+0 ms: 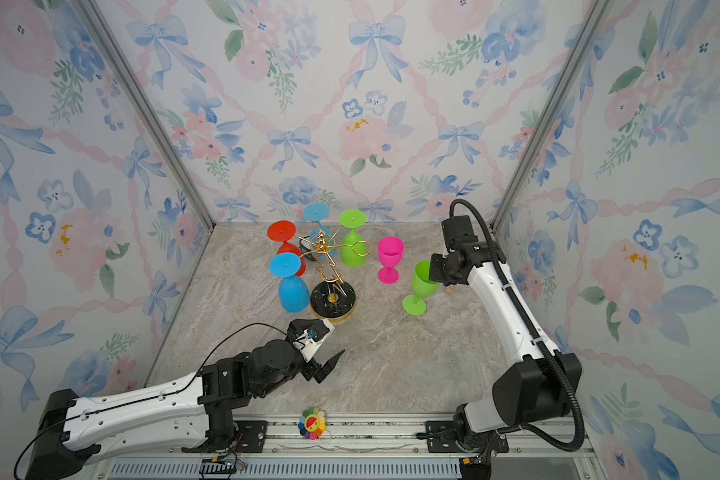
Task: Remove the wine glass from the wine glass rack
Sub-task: 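Carry the upright green glass beside the magenta glass and set it down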
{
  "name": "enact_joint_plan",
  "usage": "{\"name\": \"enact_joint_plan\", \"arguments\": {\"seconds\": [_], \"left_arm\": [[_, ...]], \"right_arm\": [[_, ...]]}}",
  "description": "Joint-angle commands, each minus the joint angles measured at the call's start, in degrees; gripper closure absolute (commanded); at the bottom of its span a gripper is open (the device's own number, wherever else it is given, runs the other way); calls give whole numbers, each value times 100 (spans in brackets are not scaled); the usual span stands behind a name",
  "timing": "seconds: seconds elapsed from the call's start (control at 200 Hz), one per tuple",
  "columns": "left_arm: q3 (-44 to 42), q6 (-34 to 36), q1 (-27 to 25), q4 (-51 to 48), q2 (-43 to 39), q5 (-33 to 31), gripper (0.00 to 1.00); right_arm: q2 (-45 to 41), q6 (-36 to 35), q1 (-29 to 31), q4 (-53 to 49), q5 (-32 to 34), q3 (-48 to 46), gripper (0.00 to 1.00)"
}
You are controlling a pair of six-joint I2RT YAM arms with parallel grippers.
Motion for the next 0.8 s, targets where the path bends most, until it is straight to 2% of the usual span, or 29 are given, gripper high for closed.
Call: {"name": "enact_joint_plan", "arguments": {"seconds": [0.0, 0.26, 0.435, 0.795], "left_arm": [[-207, -371, 193, -61, -125, 357, 2], [-98, -597, 443, -354, -127, 384, 2], [-98, -793, 637, -608, -489, 473, 2], [-167, -1018, 739, -951, -937, 479, 2]], "right_arm": [[301, -112, -56, 290, 393, 438, 100], [1256, -220, -75, 485, 667, 1129, 100], [1690, -299, -101, 508, 750, 1605, 100], [2319, -255, -198, 758, 516, 2101, 100]]}}
